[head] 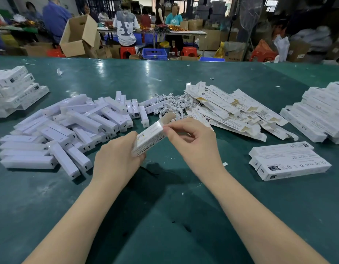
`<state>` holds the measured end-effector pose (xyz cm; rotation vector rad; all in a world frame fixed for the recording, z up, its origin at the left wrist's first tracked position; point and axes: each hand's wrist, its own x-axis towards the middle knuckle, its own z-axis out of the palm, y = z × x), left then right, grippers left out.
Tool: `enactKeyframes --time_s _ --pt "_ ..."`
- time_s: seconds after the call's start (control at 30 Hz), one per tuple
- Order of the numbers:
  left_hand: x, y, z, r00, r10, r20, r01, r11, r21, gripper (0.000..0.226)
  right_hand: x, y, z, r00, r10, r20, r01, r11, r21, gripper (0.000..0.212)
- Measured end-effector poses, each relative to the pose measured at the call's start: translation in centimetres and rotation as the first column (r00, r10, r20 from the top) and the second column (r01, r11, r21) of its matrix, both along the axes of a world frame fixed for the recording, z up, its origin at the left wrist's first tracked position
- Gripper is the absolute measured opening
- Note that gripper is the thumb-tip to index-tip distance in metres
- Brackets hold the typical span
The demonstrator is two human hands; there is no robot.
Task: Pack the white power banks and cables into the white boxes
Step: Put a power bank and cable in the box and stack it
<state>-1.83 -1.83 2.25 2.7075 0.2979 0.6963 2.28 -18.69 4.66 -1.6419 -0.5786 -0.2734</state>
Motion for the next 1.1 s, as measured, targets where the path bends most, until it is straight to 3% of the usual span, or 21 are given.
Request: enactKeyframes --time_s 0.13,0.3,0.6,0.8,0.9,1.0,1.1 --pt "0.0 -0.1 0.1 1.0 0.001 0.012 -0.001 1.0 -0.004 0.026 0.2 -0.1 0.0 1.0 -0.015 0.014 0.016 0.998 -0.063 0.008" --pt "-0.1 0.2 0.1 0.999 -0.013 0.038 0.015 0.998 -0.059 0.018 -0.3 0.2 -0.2 0.96 -0.058 0.274 0.111 0.977 -0.182 0.016" --pt "-0.2 0.2 0.1 0.993 -0.099 0.066 0.107 0.987 -0.124 0.02 -0.2 0.3 -0.3 0.946 -0.051 0.319 0.086 0.992 -0.097 0.012" --pt "-0.2 -0.3 0.2 0.984 -0.133 0.116 0.16 0.952 -0.26 0.017 0.2 -0.1 0.8 0.988 0.124 -0.097 -0.108 0.981 0.159 0.016" --pt "-0.3 -0.5 0.2 0.968 -0.218 0.12 0.246 0.912 -0.327 0.018 0.3 0.1 0.9 0.917 0.284 -0.281 -0.177 0.919 0.351 0.009" --pt "-0.7 -0.9 0.4 0.945 -0.3 0.132 0.328 0.855 -0.401 0.018 0.4 0.4 0.7 0.829 0.432 -0.355 -0.225 0.839 0.495 0.011" --pt "-0.9 -1.1 0.6 0.919 -0.369 0.136 0.391 0.817 -0.424 0.017 0.4 0.4 1.0 0.751 0.543 -0.375 -0.226 0.746 0.627 0.036"
